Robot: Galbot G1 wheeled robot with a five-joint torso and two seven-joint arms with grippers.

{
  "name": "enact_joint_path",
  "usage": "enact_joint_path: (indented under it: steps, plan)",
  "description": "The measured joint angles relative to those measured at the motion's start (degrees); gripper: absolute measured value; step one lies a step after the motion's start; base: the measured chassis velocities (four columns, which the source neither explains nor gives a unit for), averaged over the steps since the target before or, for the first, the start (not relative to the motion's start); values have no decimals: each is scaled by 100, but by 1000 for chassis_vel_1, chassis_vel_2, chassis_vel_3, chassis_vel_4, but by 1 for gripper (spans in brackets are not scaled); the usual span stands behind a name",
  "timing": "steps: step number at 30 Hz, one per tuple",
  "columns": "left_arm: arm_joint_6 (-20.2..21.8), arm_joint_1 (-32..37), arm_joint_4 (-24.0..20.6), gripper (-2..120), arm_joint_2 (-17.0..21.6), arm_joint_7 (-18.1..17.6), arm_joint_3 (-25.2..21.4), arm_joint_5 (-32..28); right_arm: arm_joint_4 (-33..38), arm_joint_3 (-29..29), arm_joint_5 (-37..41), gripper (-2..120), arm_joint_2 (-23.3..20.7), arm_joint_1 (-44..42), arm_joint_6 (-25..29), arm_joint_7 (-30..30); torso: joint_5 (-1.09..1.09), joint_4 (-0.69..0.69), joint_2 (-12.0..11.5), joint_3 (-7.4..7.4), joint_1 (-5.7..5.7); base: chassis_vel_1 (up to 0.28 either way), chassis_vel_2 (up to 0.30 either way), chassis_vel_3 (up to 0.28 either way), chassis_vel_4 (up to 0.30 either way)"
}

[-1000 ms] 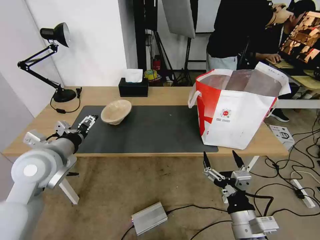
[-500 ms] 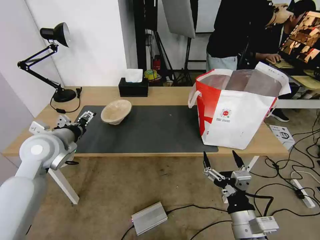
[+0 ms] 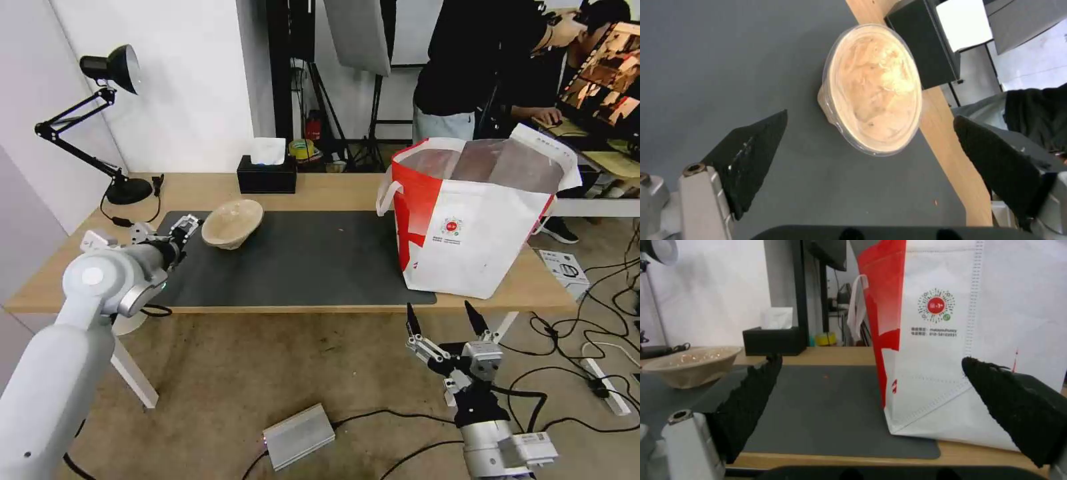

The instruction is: Pick up the trash from the table and place it into the takeout bag.

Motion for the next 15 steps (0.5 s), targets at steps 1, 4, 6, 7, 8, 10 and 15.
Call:
enact_joint_path:
  steps: [1, 4, 6, 7, 8, 10, 15]
  plan:
    - [23, -58, 66, 100, -29, 8, 51, 0, 0, 0, 0, 100, 0, 0, 0, 0, -1, 0, 0, 0, 0, 0, 0, 0, 0]
    - [150, -185, 212, 100, -99, 22, 172, -3, 0, 0, 0, 100, 0, 0, 0, 0, 0, -1, 0, 0, 0, 0, 0, 0, 0]
    - [210, -212, 252, 100, -119, 32, 215, -9, 0, 0, 0, 100, 0, 0, 0, 0, 0, -1, 0, 0, 0, 0, 0, 0, 0]
    - [237, -234, 279, 100, -133, 36, 250, -11, 0, 0, 0, 100, 0, 0, 0, 0, 0, 0, 0, 0, 0, 0, 0, 0, 0]
    - [260, -273, 323, 100, -157, 43, 300, -13, 0, 0, 0, 100, 0, 0, 0, 0, 0, 0, 0, 0, 0, 0, 0, 0, 0]
    - [265, -312, 373, 100, -180, 46, 336, -13, 0, 0, 0, 100, 0, 0, 0, 0, 0, 0, 0, 0, -1, 0, 0, 0, 0]
    - [267, -500, 609, 100, -254, 47, 473, -12, 0, 0, 0, 100, 0, 0, 0, 0, 0, 0, 0, 0, -1, 0, 0, 0, 0]
